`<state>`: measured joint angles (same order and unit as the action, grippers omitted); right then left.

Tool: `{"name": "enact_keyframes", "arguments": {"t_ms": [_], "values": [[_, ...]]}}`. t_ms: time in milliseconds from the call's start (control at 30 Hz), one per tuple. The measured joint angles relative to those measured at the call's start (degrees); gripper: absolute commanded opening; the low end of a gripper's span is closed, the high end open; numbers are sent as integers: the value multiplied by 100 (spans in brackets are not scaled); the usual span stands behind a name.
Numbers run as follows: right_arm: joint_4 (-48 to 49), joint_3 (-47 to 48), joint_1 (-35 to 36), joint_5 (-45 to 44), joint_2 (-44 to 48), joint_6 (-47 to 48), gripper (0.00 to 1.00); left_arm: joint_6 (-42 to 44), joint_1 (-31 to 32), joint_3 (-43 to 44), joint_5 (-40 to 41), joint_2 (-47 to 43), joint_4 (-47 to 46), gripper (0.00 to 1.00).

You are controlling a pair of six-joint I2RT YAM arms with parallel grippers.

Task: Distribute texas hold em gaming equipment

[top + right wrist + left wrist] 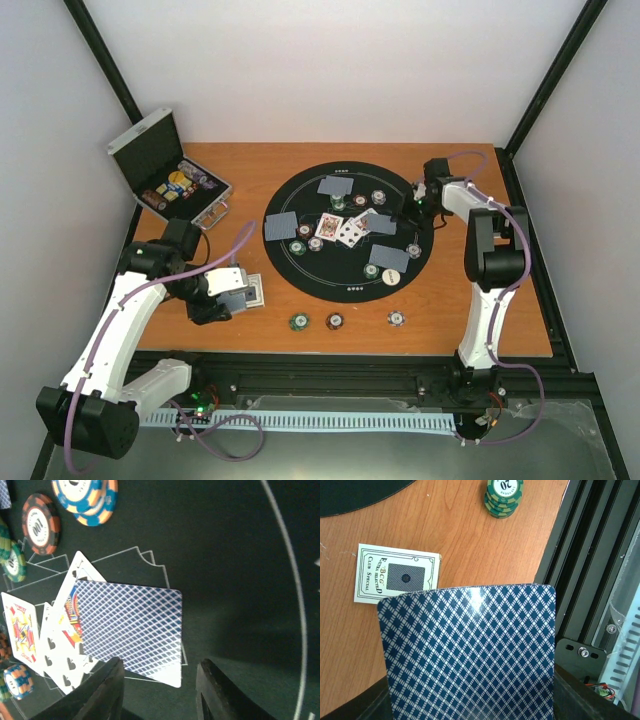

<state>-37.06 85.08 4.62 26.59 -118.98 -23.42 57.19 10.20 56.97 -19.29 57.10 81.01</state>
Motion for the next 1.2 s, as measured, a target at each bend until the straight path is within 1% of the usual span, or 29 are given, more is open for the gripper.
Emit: {"name": "enact_keyframes", "arguments": {"t_ms": [67,167,267,333,433,467,567,700,833,933,1067,1200], "values": [[-68,0,0,-153,24,11,56,-2,0,0,-15,0,7,1],[-59,-101,33,-411,205,-39,61,-2,0,0,-26,2,7,1],[-7,-389,170,-616,680,-168,67,-4,0,9,-31,7,7,1],[96,-651,442,-667,1137,-271,71,-11,0,28,-48,11,4,1],[428,-1056,1128,-579,1919,-522,75,-28,-2,68,-74,11,4,1],[549,-1156,1550,-525,2105,-629,77,-35,0,76,-81,13,4,1],[1250,-1762,2586,-225,2861,-1119,81,-46,0,94,-111,42,7,1],[2505,-2632,3698,160,3484,-1961,83,-57,0,101,-166,120,4,1],[3683,-3276,4487,400,3515,-2743,83,-76,0,184,-205,179,4,1],[4505,-3589,4865,555,3377,-3230,83,-92,-2,238,-227,199,9,1],[5399,-3639,5143,702,3001,-3661,83,-101,0,258,-240,205,11,1],[5978,-3600,5355,822,2691,-3908,83,-105,0,258,-238,205,11,1]]}}
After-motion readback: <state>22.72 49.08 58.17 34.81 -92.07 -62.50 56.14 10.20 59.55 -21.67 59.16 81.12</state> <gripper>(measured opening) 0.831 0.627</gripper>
